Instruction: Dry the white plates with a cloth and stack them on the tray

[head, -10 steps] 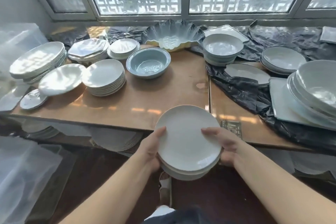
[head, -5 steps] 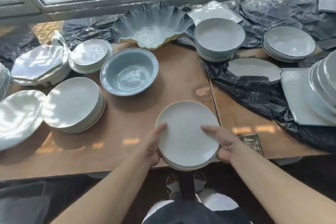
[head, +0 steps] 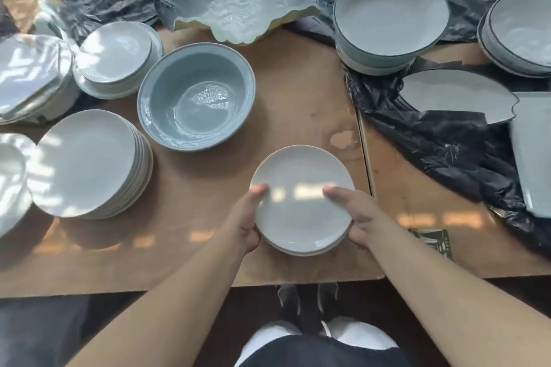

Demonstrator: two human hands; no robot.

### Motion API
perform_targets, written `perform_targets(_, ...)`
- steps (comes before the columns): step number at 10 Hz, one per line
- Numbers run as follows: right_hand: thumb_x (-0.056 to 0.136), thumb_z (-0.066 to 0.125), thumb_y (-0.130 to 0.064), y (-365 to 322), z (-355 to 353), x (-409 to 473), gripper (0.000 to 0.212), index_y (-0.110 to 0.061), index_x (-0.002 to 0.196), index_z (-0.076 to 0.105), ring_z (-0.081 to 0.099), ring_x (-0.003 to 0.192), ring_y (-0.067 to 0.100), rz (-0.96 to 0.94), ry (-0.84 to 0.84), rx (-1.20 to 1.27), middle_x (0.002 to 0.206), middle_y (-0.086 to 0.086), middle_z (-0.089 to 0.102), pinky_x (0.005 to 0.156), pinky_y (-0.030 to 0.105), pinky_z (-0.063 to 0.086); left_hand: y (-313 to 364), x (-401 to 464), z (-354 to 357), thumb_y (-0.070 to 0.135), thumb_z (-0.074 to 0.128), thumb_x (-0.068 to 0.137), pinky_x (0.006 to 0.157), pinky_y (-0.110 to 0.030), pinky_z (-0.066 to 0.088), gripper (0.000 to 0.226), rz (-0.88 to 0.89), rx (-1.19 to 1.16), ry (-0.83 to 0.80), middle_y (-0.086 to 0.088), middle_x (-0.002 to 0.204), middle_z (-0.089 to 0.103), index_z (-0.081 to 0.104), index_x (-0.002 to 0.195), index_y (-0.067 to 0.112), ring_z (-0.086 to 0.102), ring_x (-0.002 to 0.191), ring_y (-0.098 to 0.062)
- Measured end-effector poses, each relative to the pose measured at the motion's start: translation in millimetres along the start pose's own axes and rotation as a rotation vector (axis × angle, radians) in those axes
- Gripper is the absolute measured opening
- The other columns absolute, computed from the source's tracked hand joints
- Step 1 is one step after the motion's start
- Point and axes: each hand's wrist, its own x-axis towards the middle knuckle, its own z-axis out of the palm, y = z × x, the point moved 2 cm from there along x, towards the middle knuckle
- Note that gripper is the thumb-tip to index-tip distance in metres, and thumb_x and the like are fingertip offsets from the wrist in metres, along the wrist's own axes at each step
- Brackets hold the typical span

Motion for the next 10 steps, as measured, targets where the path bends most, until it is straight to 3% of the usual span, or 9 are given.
perform_targets(1, 0.092, 0.074, -0.011, -2, 0, 12, 0.036, 0.002, 0.125, 0.069, 0.072, 0.109, 0.046, -0.001, -0.006, 0.016, 0.117, 0.025, 0.074, 0.103, 0.063, 0.052, 4, 12, 1, 0.038, 0.073, 0.081, 0.105, -0.057, 0.053, 0.058, 0.01, -0.014, -0.015, -0.015, 0.119, 0.076, 0.066, 0.132, 0.012, 0.073, 0.109, -0.036)
perform_targets(3, 0.089, 0.076, -0.008, -5, 1, 25, 0.037, 0.002, 0.124, 0.07, 0.073, 0.106, 0.044, 0.006, 0.025, 0.072, 0.116, 0.024, 0.075, 0.098, 0.063, 0.055, 8, 27, 2, 0.033, 0.077, 0.086, 0.095, -0.058, 0.058, 0.046, -0.008, -0.049, 0.049, -0.014, 0.113, 0.078, 0.069, 0.125, 0.01, 0.076, 0.101, -0.037)
perform_targets(6, 0.087, 0.079, -0.008, -3, 0, 29, 0.039, 0.002, 0.123, 0.07, 0.074, 0.103, 0.043, 0.035, 0.062, 0.114, 0.113, 0.022, 0.076, 0.096, 0.063, 0.056, 4, 36, 7, 0.027, 0.079, 0.086, 0.092, -0.057, 0.06, 0.046, -0.009, -0.088, 0.081, -0.015, 0.11, 0.078, 0.069, 0.126, 0.006, 0.075, 0.101, -0.037)
perform_targets(8, 0.088, 0.079, -0.009, -6, 1, 26, 0.034, 0.003, 0.119, 0.07, 0.076, 0.096, 0.04, -0.002, 0.122, 0.022, 0.106, 0.021, 0.078, 0.088, 0.053, 0.061, 10, 30, 10, 0.031, 0.078, 0.088, 0.084, -0.047, 0.063, 0.04, 0.023, 0.035, 0.132, -0.011, 0.102, 0.08, 0.07, 0.119, 0.009, 0.077, 0.092, -0.034)
perform_targets(9, 0.085, 0.085, -0.017, -9, 0, 24, 0.049, 0.001, 0.126, 0.066, 0.076, 0.096, 0.037, -0.044, 0.168, -0.094, 0.105, 0.017, 0.079, 0.088, 0.05, 0.062, 17, 30, 6, 0.045, 0.081, 0.08, 0.086, -0.042, 0.062, 0.051, 0.036, 0.184, 0.141, -0.006, 0.102, 0.079, 0.069, 0.119, 0.014, 0.077, 0.091, -0.03)
perform_targets(10, 0.088, 0.083, -0.029, -17, 0, 5, 0.07, -0.004, 0.144, 0.049, 0.07, 0.099, 0.028, -0.107, 0.262, -0.327, 0.125, 0.012, 0.069, 0.082, 0.041, 0.06, 23, 19, -4, 0.056, 0.079, 0.073, 0.061, -0.032, 0.059, 0.069, 0.05, 0.272, 0.153, -0.005, 0.111, 0.074, 0.062, 0.128, 0.019, 0.07, 0.072, -0.022)
